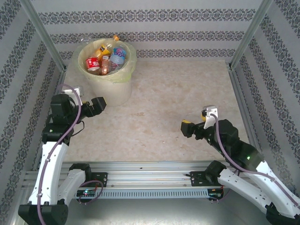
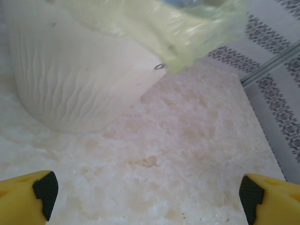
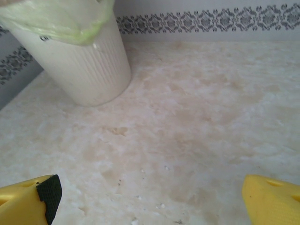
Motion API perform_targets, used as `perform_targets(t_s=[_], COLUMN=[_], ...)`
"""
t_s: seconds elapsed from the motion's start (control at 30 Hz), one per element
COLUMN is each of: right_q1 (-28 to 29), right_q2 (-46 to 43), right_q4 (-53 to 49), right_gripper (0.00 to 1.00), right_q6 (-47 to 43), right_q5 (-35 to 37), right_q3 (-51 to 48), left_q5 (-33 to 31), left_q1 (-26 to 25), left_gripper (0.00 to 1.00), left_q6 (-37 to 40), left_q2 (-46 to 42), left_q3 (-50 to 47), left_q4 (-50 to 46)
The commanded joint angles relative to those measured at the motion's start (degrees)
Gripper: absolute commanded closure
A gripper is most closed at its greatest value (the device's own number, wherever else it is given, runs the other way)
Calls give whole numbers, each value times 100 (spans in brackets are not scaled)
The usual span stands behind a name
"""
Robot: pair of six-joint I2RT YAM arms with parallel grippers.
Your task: Put the plastic bottles in the bin
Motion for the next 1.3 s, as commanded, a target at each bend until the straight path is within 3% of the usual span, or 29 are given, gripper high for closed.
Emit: perform_targets(t_s=[0.0, 0.17, 0.3, 0.43, 0.6, 0.73, 0.93, 1.17, 1.27], right_q1=[37, 38, 36, 33, 8, -134, -292, -439, -623], right_q2=[-251, -359, -343, -94, 203, 376, 694, 583, 667], right_q4=[379, 384, 584, 731, 899, 1137, 1119, 1344, 1363], right_gripper=[2, 2, 2, 2, 2, 2, 2, 2, 2], right_q6=[-87, -34, 34, 24, -77, -88, -74, 81, 213], right_q5=[360, 549, 621, 713, 882, 864, 672, 972, 1113], right_q3=[-218, -389, -651, -844, -950, -1113, -1083, -1372, -1417], left_q5=[-297, -630, -1117, -2051, -2573, -2387, -2258, -2367, -2076], left_q1=[-54, -49, -55, -55, -53, -55, -51, -55, -60], left_gripper=[0, 0, 0, 0, 0, 0, 0, 0, 0], left_q6=[-219, -536, -353, 142, 1278, 1618, 1835, 2158, 2245], left_q2=[268, 368, 561, 755, 1056, 1696, 2970, 3557, 4284], left_q3=[-358, -1218, -1690, -1906, -2603, -3069, -3098, -3240, -3467], left_q4=[486, 1586, 2172, 2511, 4094, 5796, 6959, 7980, 9050])
